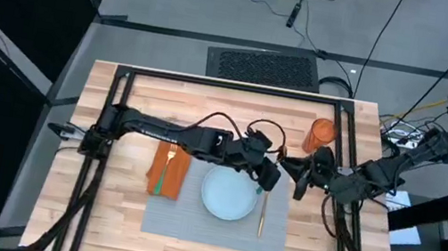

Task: Set table place
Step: Put the green spoon on the gray table mat to the right of the gold table knife

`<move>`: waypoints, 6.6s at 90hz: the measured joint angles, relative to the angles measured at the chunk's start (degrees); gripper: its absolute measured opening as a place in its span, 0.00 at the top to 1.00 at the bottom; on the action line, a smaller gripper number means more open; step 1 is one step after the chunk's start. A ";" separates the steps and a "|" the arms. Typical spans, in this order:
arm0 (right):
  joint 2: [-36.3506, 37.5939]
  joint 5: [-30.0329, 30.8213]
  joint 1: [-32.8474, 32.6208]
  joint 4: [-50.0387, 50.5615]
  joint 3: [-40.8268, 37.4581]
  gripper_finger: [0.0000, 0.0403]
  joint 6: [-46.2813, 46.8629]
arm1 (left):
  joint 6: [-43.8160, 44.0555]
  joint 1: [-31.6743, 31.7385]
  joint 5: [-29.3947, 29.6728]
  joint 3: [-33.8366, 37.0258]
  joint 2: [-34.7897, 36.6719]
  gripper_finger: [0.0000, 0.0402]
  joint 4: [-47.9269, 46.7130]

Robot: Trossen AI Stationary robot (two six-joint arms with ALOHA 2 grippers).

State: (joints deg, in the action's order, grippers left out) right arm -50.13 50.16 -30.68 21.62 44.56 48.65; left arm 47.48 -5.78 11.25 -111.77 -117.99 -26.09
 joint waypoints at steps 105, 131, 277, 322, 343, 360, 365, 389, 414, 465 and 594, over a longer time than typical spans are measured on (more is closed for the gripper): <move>1.49 -0.74 -0.30 -3.66 0.00 0.61 -1.72 | -1.31 -2.82 6.03 -0.09 5.38 1.00 -3.10; 1.49 -0.66 -1.31 -7.06 0.00 0.61 -6.08 | -0.79 -3.71 6.01 -0.07 5.38 1.00 -1.98; 1.36 -3.36 -5.03 -17.08 0.00 1.00 -19.11 | -0.17 -6.59 2.33 0.00 5.46 1.00 1.40; 1.31 -4.05 -5.88 -16.31 0.02 1.00 -17.85 | -2.98 -7.62 2.32 0.00 5.46 0.96 -0.43; 2.06 -3.73 -5.90 -13.37 0.02 1.00 -16.00 | -4.79 -8.26 2.34 0.00 5.46 0.81 -1.95; 2.12 -3.79 -5.90 -10.79 0.02 1.00 -14.18 | -5.99 -8.65 2.32 0.00 5.46 0.70 -1.92; 2.34 -3.91 -5.90 -9.69 0.02 1.00 -13.39 | -5.99 -8.76 2.32 0.00 5.46 0.68 -1.92; 5.30 -4.17 -9.55 1.67 0.01 1.00 -4.15 | -6.32 -9.95 -1.93 0.00 5.44 0.66 -4.25; 6.54 -11.27 -12.14 22.06 0.02 1.00 14.35 | -7.77 -13.30 -3.00 -0.01 5.44 0.66 -12.16; 3.28 -35.72 0.20 37.52 0.02 1.00 18.87 | -7.48 -21.48 5.59 -0.02 5.42 0.66 -31.64; -22.64 -58.56 25.52 16.87 0.02 1.00 -10.98 | -2.78 -33.38 15.96 2.67 5.35 0.66 -34.93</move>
State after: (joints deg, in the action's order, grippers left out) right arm -72.77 -8.41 -5.15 38.49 44.58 37.68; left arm 44.70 -39.16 27.20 -109.10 -112.64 -61.02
